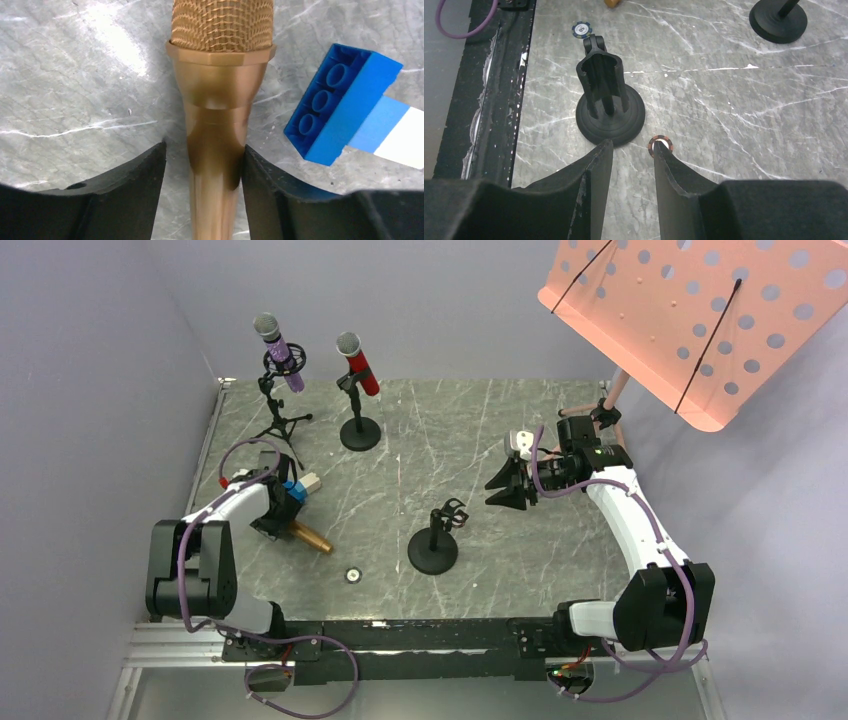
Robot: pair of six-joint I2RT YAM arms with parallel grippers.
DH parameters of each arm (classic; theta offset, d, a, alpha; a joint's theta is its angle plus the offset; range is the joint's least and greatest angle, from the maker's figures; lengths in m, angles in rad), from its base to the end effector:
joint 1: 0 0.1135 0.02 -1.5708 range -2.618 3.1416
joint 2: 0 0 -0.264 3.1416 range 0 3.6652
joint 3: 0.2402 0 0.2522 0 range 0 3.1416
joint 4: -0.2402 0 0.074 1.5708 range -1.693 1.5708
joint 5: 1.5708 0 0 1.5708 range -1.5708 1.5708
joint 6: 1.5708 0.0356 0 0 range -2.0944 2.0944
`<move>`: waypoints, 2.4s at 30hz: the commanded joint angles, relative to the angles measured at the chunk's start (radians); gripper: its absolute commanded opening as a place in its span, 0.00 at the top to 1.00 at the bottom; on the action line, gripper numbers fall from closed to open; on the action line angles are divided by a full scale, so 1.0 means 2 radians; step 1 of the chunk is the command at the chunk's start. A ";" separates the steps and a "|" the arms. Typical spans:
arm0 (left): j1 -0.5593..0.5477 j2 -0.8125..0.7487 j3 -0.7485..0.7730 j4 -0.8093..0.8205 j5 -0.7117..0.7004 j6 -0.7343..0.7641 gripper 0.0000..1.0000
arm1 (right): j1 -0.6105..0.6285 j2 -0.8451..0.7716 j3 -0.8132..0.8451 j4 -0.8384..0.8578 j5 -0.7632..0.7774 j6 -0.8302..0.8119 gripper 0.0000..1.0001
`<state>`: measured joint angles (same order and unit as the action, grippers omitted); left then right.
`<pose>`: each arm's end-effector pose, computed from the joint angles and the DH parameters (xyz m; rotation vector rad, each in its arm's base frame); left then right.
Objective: Attach the microphones to the stand
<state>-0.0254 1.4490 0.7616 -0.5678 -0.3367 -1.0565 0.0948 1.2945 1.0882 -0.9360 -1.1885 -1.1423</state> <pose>0.2489 0.0054 0.1642 -1.3924 2.3093 0.1718 0.2321 0.0552 0.2966 -1.4158 1.4762 0.9639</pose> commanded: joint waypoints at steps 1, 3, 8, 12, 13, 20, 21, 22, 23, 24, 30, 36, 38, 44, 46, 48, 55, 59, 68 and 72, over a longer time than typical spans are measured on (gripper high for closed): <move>0.011 0.027 0.021 0.015 -0.003 0.001 0.41 | -0.002 -0.003 0.014 -0.020 -0.023 -0.033 0.60; 0.011 0.044 0.029 0.012 -0.005 0.002 0.41 | -0.003 -0.004 0.014 -0.021 -0.023 -0.034 0.60; 0.030 0.050 0.026 0.033 -0.001 0.020 0.66 | -0.005 -0.007 0.013 -0.021 -0.023 -0.035 0.60; 0.041 -0.019 -0.016 0.086 0.011 0.049 0.93 | -0.006 -0.005 0.014 -0.028 -0.025 -0.042 0.60; 0.041 -0.047 -0.033 0.096 0.010 0.059 0.96 | -0.006 -0.004 0.014 -0.031 -0.025 -0.046 0.60; 0.041 -0.261 -0.090 0.107 0.051 0.175 1.00 | -0.007 0.001 0.017 -0.047 -0.030 -0.061 0.59; 0.041 -0.294 -0.094 0.111 0.076 0.206 1.00 | -0.006 0.003 0.017 -0.048 -0.030 -0.063 0.59; 0.041 -0.324 -0.097 0.121 0.113 0.236 1.00 | -0.006 0.004 0.016 -0.050 -0.030 -0.066 0.58; 0.041 -0.356 -0.102 0.136 0.156 0.269 1.00 | -0.006 0.007 0.015 -0.058 -0.031 -0.073 0.57; 0.041 -0.386 -0.109 0.164 0.221 0.301 1.00 | -0.005 0.011 0.015 -0.070 -0.033 -0.088 0.55; 0.019 -0.464 -0.149 0.444 0.532 0.305 1.00 | -0.004 0.057 0.037 -0.197 -0.062 -0.241 0.54; -0.087 -0.459 -0.111 0.455 0.504 0.351 1.00 | 0.012 0.103 0.072 -0.266 -0.097 -0.303 0.77; -0.112 -0.456 -0.109 0.461 0.491 0.355 1.00 | 0.024 0.114 0.081 -0.264 -0.098 -0.292 0.83; -0.155 -0.458 -0.128 0.508 0.468 0.346 1.00 | 0.065 0.112 0.084 -0.145 -0.083 -0.154 0.94; -0.166 -0.457 -0.132 0.528 0.470 0.343 1.00 | 0.078 0.097 0.068 -0.069 -0.063 -0.074 0.96; -0.178 -0.453 -0.132 0.535 0.470 0.344 1.00 | 0.091 0.081 0.045 -0.003 -0.037 -0.014 0.96; -0.204 -0.433 -0.122 0.551 0.462 0.353 1.00 | 0.096 0.086 0.046 -0.005 -0.027 -0.013 0.96; -0.219 -0.400 -0.116 0.601 0.459 0.338 1.00 | 0.104 0.094 0.044 -0.009 -0.022 -0.019 0.95; -0.294 -0.271 -0.063 0.719 0.417 0.335 1.00 | 0.111 0.090 0.037 -0.013 -0.016 -0.026 0.70; -0.323 -0.231 -0.043 0.747 0.398 0.339 1.00 | 0.111 0.086 0.035 -0.014 -0.014 -0.029 0.66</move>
<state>-0.6254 0.9405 0.6067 0.7628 0.5148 -0.3855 0.3157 1.4921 1.1652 -0.9779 -1.2121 -1.1854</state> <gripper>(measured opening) 0.417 0.306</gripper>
